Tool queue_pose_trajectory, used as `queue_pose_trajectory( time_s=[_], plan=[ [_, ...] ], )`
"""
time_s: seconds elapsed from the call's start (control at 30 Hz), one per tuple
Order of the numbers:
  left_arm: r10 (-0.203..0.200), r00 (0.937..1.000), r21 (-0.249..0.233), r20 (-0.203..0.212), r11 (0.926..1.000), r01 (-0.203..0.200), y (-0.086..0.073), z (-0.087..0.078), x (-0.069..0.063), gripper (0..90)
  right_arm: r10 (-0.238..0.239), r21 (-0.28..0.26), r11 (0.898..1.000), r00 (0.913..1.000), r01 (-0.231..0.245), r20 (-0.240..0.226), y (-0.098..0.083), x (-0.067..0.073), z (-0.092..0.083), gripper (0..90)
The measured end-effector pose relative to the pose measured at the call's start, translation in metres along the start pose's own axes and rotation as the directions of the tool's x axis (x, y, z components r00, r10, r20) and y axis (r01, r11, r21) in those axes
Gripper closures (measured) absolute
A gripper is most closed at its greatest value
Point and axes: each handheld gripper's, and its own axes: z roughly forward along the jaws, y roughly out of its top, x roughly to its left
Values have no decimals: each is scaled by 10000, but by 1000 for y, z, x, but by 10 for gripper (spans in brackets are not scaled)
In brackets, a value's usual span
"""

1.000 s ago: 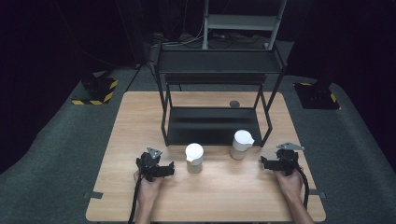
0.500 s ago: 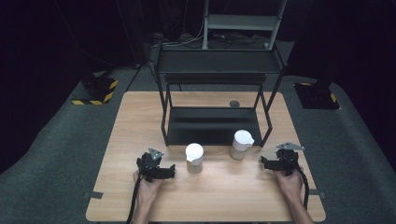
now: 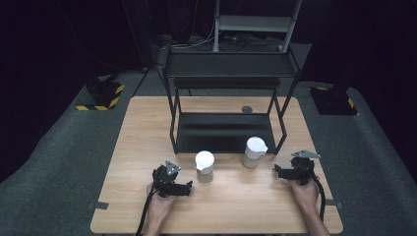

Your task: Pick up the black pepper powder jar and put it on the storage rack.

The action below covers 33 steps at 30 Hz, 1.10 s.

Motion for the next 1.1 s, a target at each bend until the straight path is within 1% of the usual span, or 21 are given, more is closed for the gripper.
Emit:
queue_pose_trajectory(
  time_s=[0.17, 0.43, 0.67, 0.77, 0.87, 0.97, 1.1],
  plan=[
    [168, 9994, 2, 317, 9999, -168, 2, 3, -5, 23, -14, -5, 10000, 10000, 14, 2, 0, 0, 0, 46],
    [80, 9969, -375, 789, 9993, -50, 1, 6, -10, 34, 2, 0, 10000, 10000, -2, 2, 0, 0, 0, 47],
    [201, 9956, -630, 916, 9979, -143, 3, 8, -16, 49, 21, 5, 10000, 10000, -21, 2, 0, 0, 0, 47],
    [246, 9956, -760, 909, 9970, -177, 3, 9, -18, 57, 4, 1, 10000, 10000, -4, 2, 0, 0, 0, 47],
    [209, 9953, -882, 947, 9960, -125, 3, 10, -20, 67, 3, -1, 10000, 10000, -3, 2, 0, 0, 0, 47],
    [288, 9955, -1018, 898, 9946, -196, 4, 10, -23, 75, 5, 0, 10000, 10000, -5, 2, 0, 0, 0, 47],
    [218, 9956, -1286, 909, 9916, -100, 5, 9, -26, 91, 1, -1, 10000, 10000, -1, 2, 0, 0, 0, 47]
  ],
)
